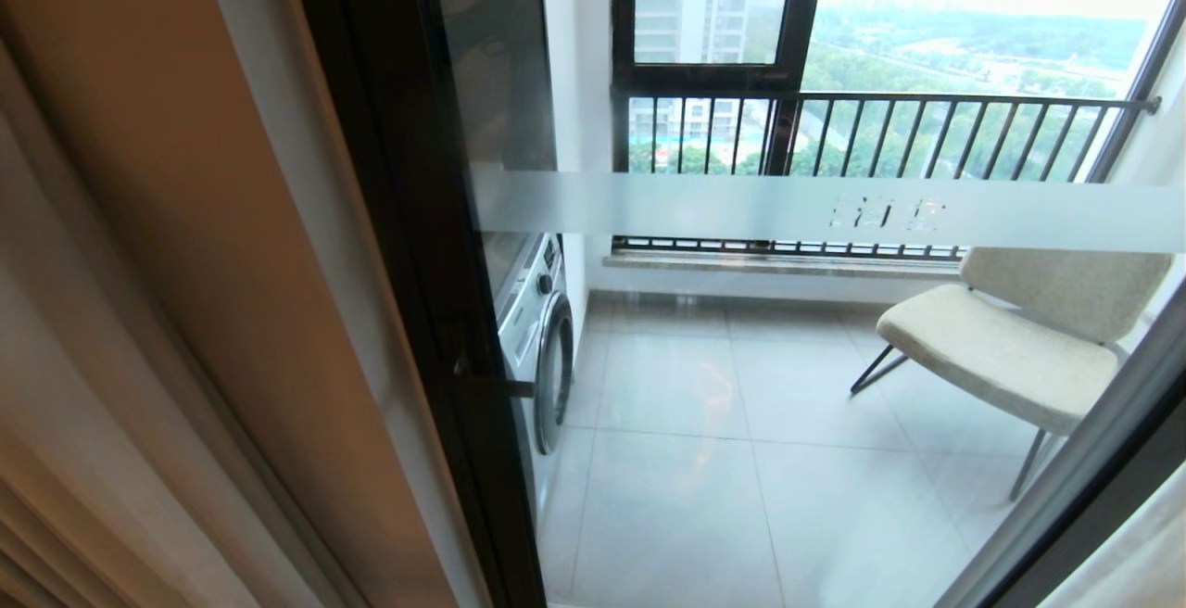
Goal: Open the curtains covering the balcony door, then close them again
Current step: Close the inner curtains on both sides
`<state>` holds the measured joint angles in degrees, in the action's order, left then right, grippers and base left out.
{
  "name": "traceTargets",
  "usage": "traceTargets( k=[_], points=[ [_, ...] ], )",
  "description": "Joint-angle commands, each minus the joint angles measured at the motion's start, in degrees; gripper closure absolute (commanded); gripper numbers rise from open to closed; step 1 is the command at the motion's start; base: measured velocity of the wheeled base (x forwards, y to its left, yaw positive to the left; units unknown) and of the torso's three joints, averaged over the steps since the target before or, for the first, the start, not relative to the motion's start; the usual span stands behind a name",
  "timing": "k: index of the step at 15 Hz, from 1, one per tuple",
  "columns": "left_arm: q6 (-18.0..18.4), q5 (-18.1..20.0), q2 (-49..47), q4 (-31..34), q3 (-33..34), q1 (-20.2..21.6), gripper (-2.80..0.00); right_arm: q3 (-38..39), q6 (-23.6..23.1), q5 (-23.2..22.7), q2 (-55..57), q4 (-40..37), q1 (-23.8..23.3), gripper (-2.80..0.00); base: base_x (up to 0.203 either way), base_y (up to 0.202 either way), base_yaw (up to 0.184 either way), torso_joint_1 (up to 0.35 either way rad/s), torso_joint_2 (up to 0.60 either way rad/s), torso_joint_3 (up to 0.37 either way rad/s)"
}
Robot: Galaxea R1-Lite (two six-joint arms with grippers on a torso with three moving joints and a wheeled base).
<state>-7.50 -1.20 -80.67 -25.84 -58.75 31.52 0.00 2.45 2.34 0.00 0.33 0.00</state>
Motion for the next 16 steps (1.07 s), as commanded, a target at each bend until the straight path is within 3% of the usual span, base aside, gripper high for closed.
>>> traceTargets(
  k=[1, 6, 7, 11, 16],
  points=[
    [-0.1, 0.2, -1.9, -0.2, -0.8, -0.1, -2.80, 0.0, 0.0, 0.0, 0.1, 0.0, 0.0, 0.00, 0.000, 0.000, 0.000, 0.000, 0.00, 0.000],
    [-0.1, 1.8, -2.3, -0.2, -0.7, -0.3, -2.80, 0.0, 0.0, 0.0, 0.0, 0.0, 0.0, 0.00, 0.000, 0.000, 0.000, 0.000, 0.00, 0.000],
    [0.0, 1.8, -2.4, -0.2, -0.7, -0.4, 0.00, 0.0, 0.0, 0.0, 0.1, 0.0, 0.0, 0.00, 0.000, 0.000, 0.000, 0.000, 0.00, 0.000],
    [0.1, 4.5, -2.6, -1.0, -0.4, -0.5, 0.00, 0.0, 0.0, 0.0, 0.0, 0.0, 0.0, 0.00, 0.000, 0.000, 0.000, 0.000, 0.00, 0.000],
    [0.1, 5.2, -1.9, -3.4, 0.9, -0.5, 0.00, 0.0, 0.0, 0.0, 0.1, 0.0, 0.0, 0.00, 0.000, 0.000, 0.000, 0.000, 0.00, 0.000]
  ],
)
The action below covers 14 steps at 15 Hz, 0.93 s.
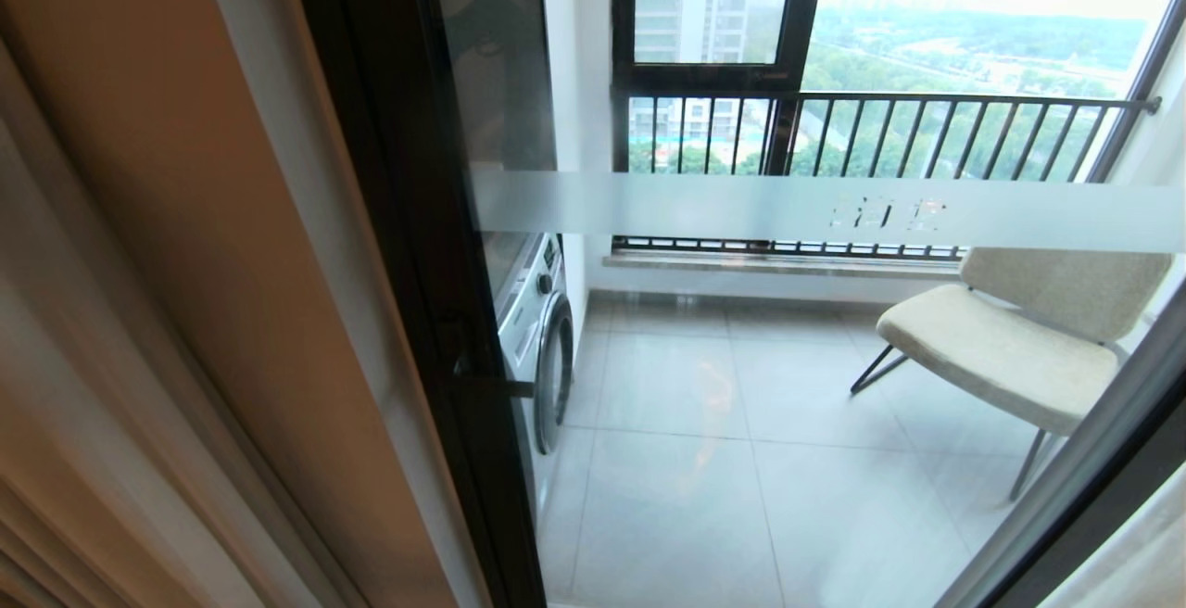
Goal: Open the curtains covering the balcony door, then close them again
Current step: Close the inner curtains on both sides
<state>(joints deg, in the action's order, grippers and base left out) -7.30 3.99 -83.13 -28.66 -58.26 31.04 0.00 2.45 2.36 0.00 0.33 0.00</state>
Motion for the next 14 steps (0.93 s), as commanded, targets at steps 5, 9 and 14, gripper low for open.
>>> traceTargets(
  k=[5, 9, 14],
  points=[
    [-0.3, 6.4, 4.0, -1.4, 2.0, -0.1, 0.00, 0.0, 0.0, 0.0, 0.1, 0.0, 0.0, 0.00, 0.000, 0.000, 0.000, 0.000, 0.00, 0.000],
    [-0.3, 8.2, 7.4, -1.4, 3.6, -3.2, 0.00, 0.0, 0.0, 0.0, 0.0, 0.0, 0.0, 0.00, 0.000, 0.000, 0.000, 0.000, 0.00, 0.000],
    [-0.3, 8.2, 10.8, -1.3, 4.5, -14.1, 0.00, 0.0, 0.0, 0.0, 0.1, 0.0, 0.0, 0.00, 0.000, 0.000, 0.000, 0.000, 0.00, 0.000]
  ],
)
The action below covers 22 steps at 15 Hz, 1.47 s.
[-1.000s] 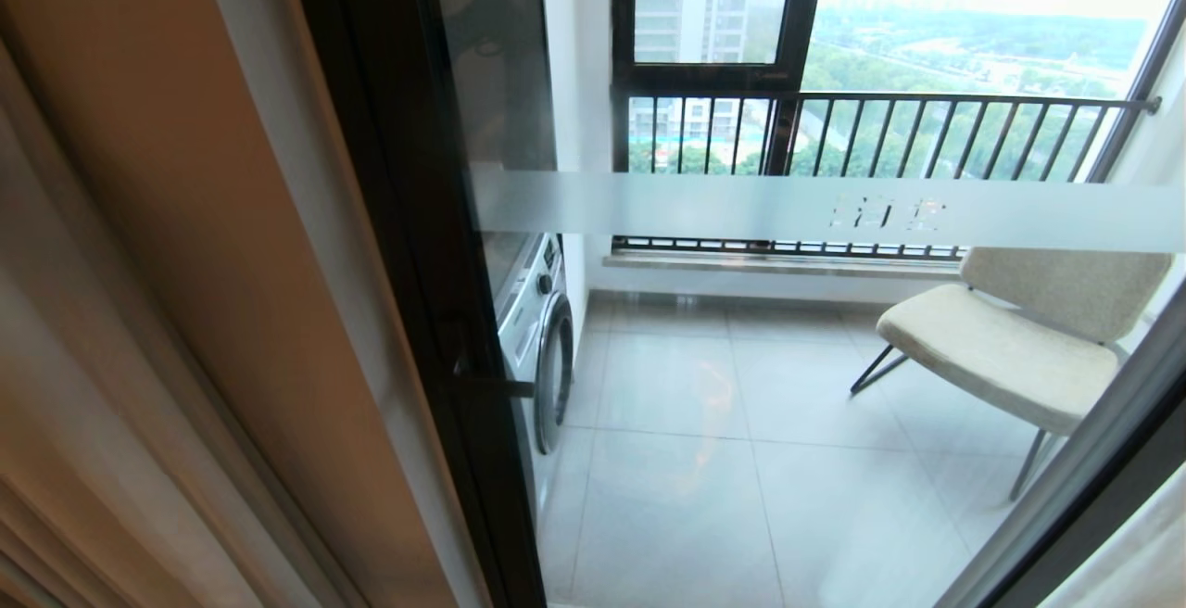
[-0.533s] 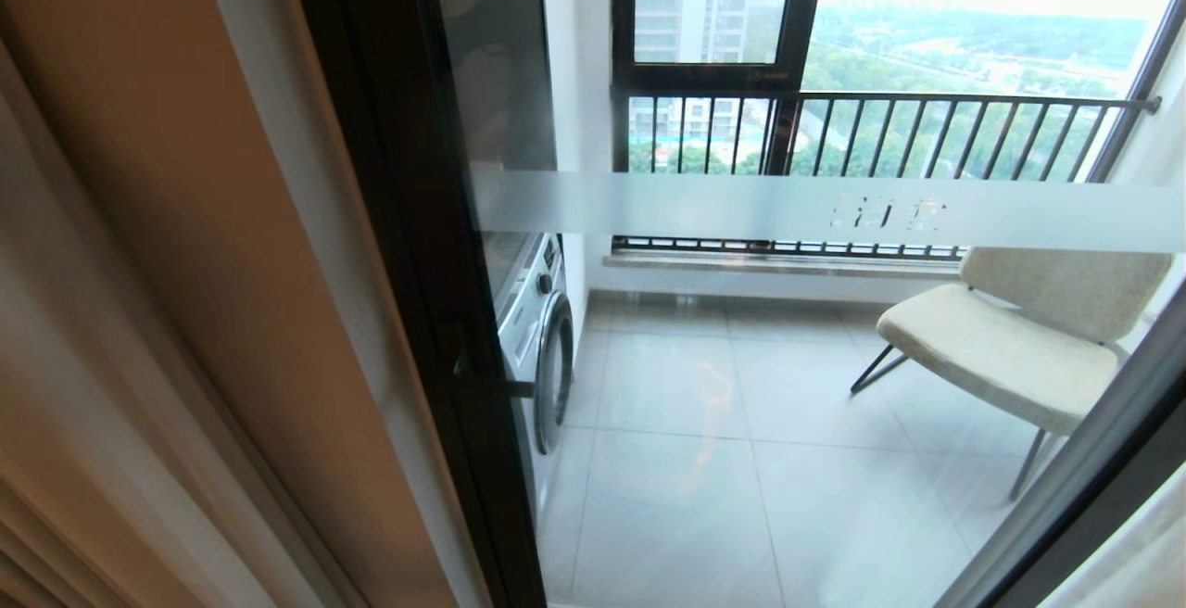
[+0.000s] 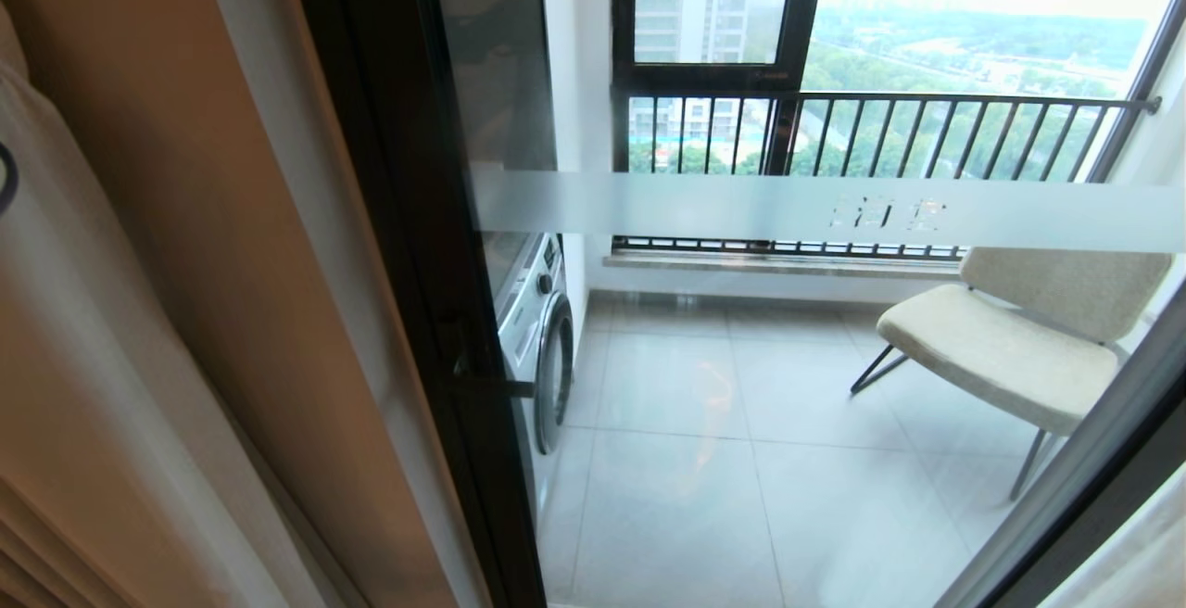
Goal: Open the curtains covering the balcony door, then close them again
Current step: Close the inner curtains on both sides
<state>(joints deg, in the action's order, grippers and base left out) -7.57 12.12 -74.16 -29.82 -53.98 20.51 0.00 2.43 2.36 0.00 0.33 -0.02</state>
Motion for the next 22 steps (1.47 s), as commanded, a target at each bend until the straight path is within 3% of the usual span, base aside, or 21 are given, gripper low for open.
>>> traceTargets(
  k=[1, 6, 9, 22],
  points=[
    [-0.1, 0.1, 2.5, -0.1, 0.4, -5.9, 0.00, 0.0, 0.0, 0.0, 0.0, 0.0, 0.0, 0.00, 0.000, 0.000, 0.000, 0.000, 0.00, 0.000],
    [-0.1, 0.0, 5.0, 0.1, 2.9, -18.0, 0.00, 0.0, 0.0, 0.0, 0.0, 0.0, 0.0, 0.00, 0.000, 0.000, 0.000, 0.000, 0.00, 0.000],
    [0.0, 0.1, 6.5, 0.1, 4.8, -22.6, 0.00, 0.0, 0.0, 0.0, 0.0, 0.0, 0.0, 0.00, 0.000, 0.000, 0.000, 0.000, 0.00, 0.000],
    [0.0, 0.2, 8.7, 0.1, 7.8, -23.3, 0.00, 0.0, 0.0, 0.0, 0.0, 0.0, 0.0, 0.00, 0.000, 0.000, 0.000, 0.000, 0.00, 0.000]
  ],
)
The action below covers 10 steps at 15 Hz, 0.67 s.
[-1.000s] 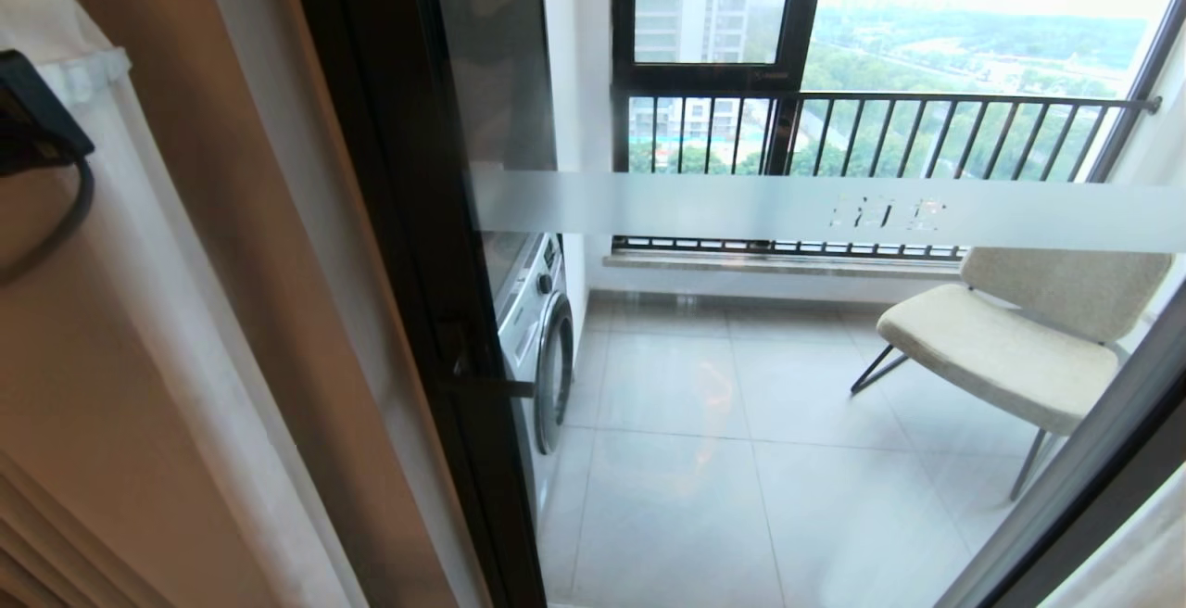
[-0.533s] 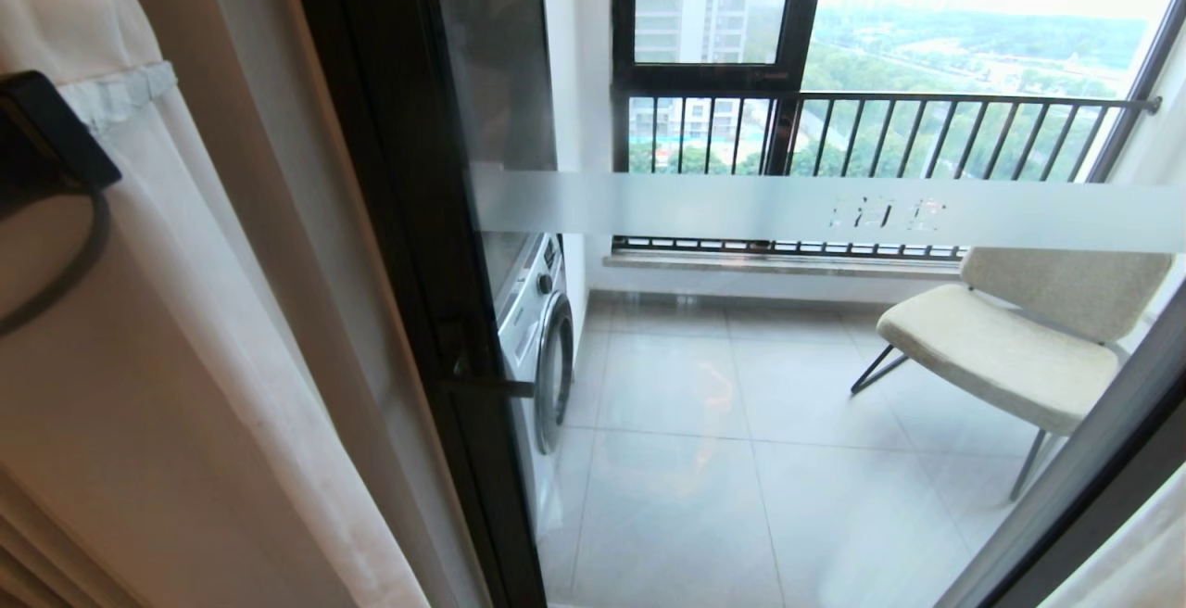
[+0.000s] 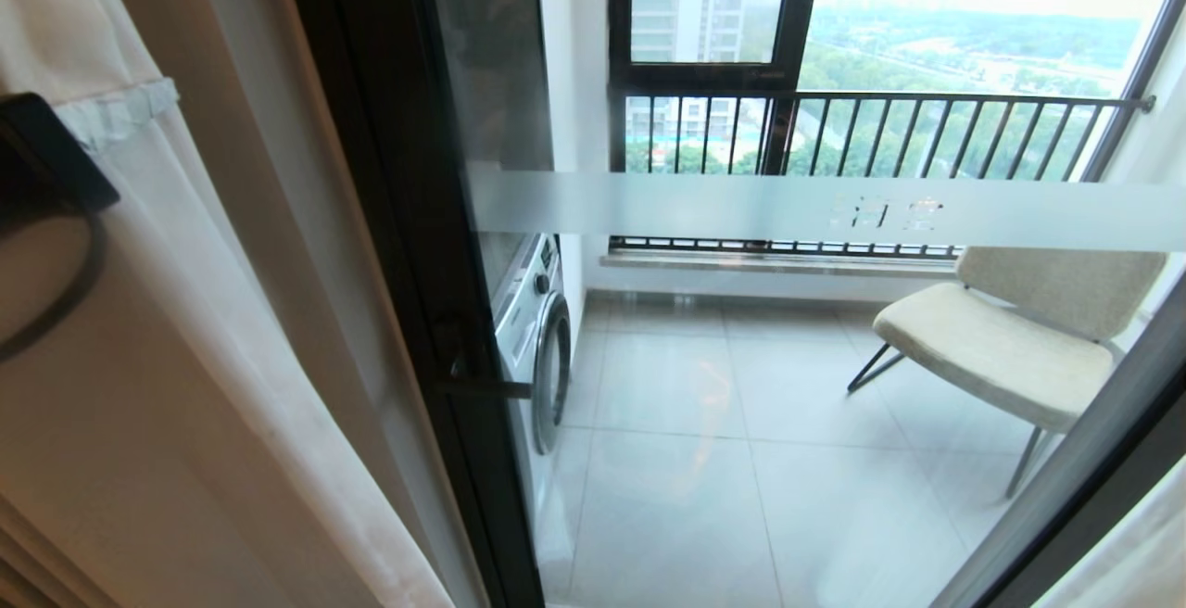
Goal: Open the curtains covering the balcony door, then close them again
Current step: Close the inner curtains on both sides
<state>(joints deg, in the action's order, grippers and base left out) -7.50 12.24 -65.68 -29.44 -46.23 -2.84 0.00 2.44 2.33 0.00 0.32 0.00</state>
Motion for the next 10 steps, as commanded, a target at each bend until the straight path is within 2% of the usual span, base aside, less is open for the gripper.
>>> traceTargets(
  k=[1, 10],
  points=[
    [-0.1, 0.4, 0.3, -0.3, 0.1, 0.0, 0.00, 0.0, 0.0, 0.0, 0.1, 0.0, 0.0, 0.00, 0.002, -0.077, 0.018, 0.002, 0.00, 0.004],
    [-0.1, 1.1, 0.4, -0.3, 1.4, 0.1, 0.00, 0.0, 0.0, 0.0, 0.0, 0.0, 0.0, 0.00, 0.000, -0.181, 0.003, 0.004, 0.00, 0.003]
  ],
)
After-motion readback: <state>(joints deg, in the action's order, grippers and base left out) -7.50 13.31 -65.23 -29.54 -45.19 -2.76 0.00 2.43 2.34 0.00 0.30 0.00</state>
